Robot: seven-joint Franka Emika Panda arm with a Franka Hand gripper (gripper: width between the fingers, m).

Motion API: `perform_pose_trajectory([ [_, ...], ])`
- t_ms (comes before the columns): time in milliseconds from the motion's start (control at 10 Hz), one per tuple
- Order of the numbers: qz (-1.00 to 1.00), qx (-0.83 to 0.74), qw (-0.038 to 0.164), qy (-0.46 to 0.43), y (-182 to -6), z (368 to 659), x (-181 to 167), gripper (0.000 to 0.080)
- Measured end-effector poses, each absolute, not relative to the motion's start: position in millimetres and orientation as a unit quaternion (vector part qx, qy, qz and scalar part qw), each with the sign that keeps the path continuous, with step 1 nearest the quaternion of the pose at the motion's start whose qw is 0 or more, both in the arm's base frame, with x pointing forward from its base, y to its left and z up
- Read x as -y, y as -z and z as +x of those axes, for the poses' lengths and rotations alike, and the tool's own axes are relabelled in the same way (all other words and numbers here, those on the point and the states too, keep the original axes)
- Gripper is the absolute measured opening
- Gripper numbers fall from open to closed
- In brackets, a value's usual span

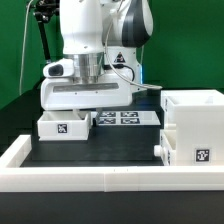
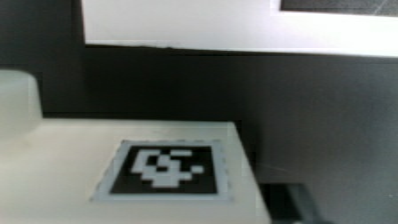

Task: Assemble drawer

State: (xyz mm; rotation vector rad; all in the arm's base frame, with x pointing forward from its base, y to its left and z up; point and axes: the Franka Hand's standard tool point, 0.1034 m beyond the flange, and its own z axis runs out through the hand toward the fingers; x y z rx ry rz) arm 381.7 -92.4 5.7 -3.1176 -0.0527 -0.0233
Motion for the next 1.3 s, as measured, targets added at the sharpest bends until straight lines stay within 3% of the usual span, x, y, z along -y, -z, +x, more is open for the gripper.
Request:
perform_pose_trajectory([
  [100,-1.0,0.017,0.012,0.008,-5.8,381.8,92.4,0.0046],
  [1100,-1.0,0.018,0.012,0.007,-6.3,382.2,91.9,0.0042],
  [1300,-0.999,0.049,0.021,-0.003,-25.5,387.9,78.7,0.0042],
])
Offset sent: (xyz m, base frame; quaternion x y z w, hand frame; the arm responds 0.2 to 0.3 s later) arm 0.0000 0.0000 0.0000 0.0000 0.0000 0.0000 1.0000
